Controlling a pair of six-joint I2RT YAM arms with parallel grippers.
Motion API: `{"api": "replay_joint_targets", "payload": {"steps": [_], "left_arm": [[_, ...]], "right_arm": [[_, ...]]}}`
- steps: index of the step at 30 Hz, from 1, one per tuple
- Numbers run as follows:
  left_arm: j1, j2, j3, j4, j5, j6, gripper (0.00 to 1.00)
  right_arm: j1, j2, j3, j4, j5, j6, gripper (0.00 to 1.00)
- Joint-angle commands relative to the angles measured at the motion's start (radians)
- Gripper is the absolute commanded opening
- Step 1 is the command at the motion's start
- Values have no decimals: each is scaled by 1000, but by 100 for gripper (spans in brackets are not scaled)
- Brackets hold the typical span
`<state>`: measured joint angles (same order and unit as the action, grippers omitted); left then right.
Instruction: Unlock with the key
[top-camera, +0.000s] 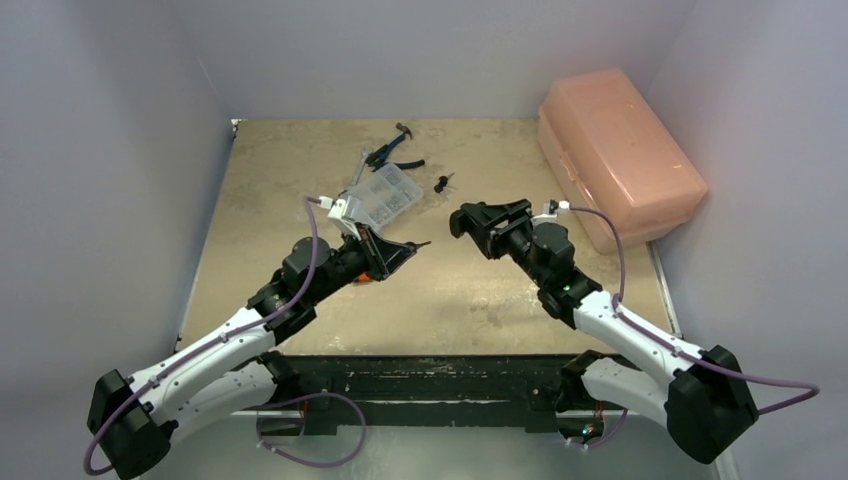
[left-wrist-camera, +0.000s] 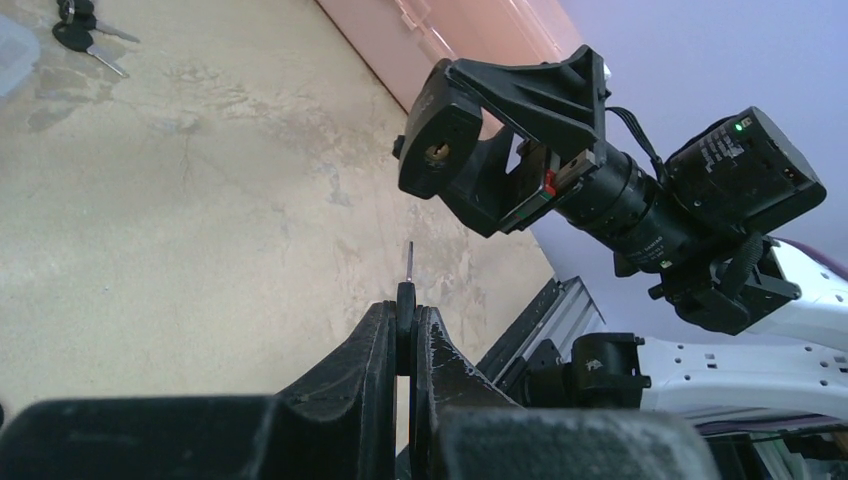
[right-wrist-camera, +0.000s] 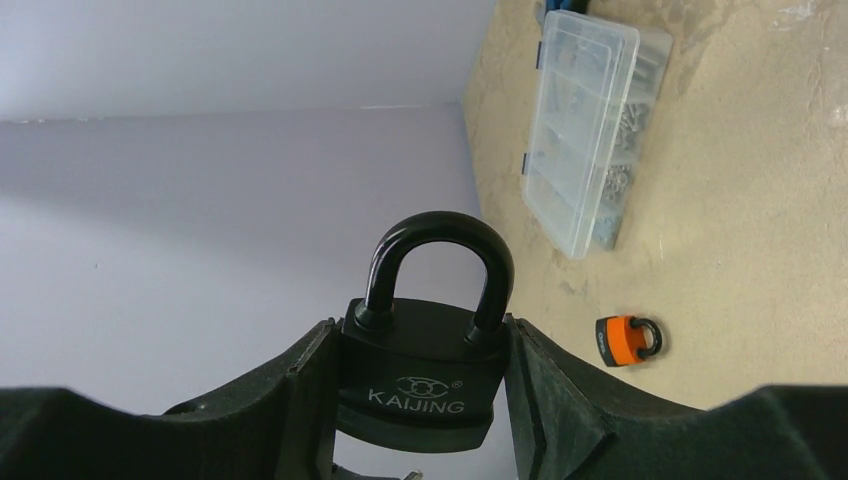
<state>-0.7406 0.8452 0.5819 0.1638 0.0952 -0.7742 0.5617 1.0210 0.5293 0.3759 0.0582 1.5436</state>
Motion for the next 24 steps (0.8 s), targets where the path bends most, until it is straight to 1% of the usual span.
{"api": "replay_joint_targets", "payload": {"steps": [1,4,10,14,18,24], "left_arm": [[-43,4,58,77,-62,7,0],[-66,20,58,91,-84,16,0],[-109,34,69,97,-156,10,0],[-138,47,69,96,-185,4,0],[-166,49,54,128,-209,4,0],[-178,48,53,153,-247,10,0]], "right_arm": [[0,-12,14,170,-27,28,0],[0,13,-29,267,-54,87,0],[-1,73,-36,307,-121,171,0],[-1,72,-33,300,-117,177,0],[-1,70,-16,281,-122,177,0],[0,68,-7,264,-118,175,0]]}}
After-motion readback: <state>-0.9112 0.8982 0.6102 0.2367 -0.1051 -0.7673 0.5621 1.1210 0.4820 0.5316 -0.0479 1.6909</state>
